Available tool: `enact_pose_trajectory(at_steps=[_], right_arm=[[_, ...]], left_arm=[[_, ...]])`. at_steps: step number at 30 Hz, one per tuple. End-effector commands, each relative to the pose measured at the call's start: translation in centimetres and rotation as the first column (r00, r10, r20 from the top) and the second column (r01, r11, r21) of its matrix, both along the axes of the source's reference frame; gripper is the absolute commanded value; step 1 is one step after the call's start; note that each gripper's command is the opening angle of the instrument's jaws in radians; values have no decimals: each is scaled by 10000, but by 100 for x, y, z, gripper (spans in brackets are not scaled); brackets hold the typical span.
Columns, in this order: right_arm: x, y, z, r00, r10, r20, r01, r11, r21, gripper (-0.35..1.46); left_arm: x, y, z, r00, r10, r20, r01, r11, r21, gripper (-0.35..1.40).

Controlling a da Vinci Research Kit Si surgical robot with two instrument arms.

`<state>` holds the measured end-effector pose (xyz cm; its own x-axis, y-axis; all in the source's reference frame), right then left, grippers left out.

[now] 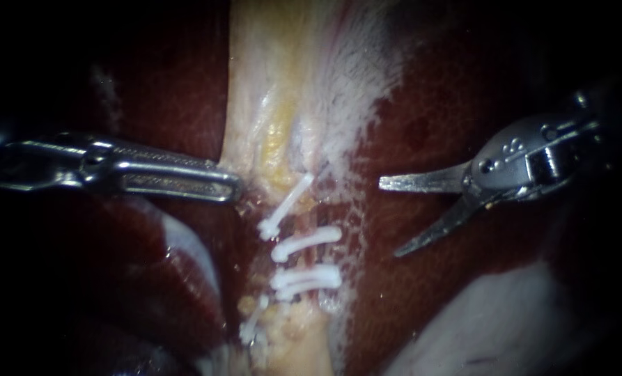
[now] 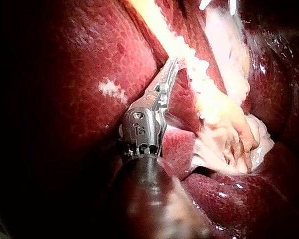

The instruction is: Go to the cutting position right tube

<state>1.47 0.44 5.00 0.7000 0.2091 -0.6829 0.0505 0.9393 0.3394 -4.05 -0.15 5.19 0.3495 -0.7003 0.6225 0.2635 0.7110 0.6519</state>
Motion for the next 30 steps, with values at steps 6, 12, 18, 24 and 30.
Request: enact_pose_trajectory(at_steps=[6, 12, 18, 24, 30], right_arm=[[2, -12, 15, 10000, 86, 42, -89, 9970, 769, 140], [9, -31, 34, 9999, 43, 101, -58, 9878, 1558, 140], [21, -49, 49, 9995, -289, 124, 247, 9655, 2592, 132], [31, -55, 56, 9990, -274, 356, 144, 9457, 3248, 118], [39, -56, 59, 9977, -317, 595, 62, 9219, 3873, 83]], left_arm=[[10, 21, -29, 10000, -88, -19, 89, 9998, 197, -35], [19, 36, -68, 9996, -212, 194, 214, 9997, -100, -35], [27, 47, -107, 9986, -369, 378, 383, 9986, -355, -35], [34, 53, -131, 9978, -480, 463, 502, 9976, -473, -35], [35, 54, -136, 9976, -501, 474, 525, 9972, -523, -35]])
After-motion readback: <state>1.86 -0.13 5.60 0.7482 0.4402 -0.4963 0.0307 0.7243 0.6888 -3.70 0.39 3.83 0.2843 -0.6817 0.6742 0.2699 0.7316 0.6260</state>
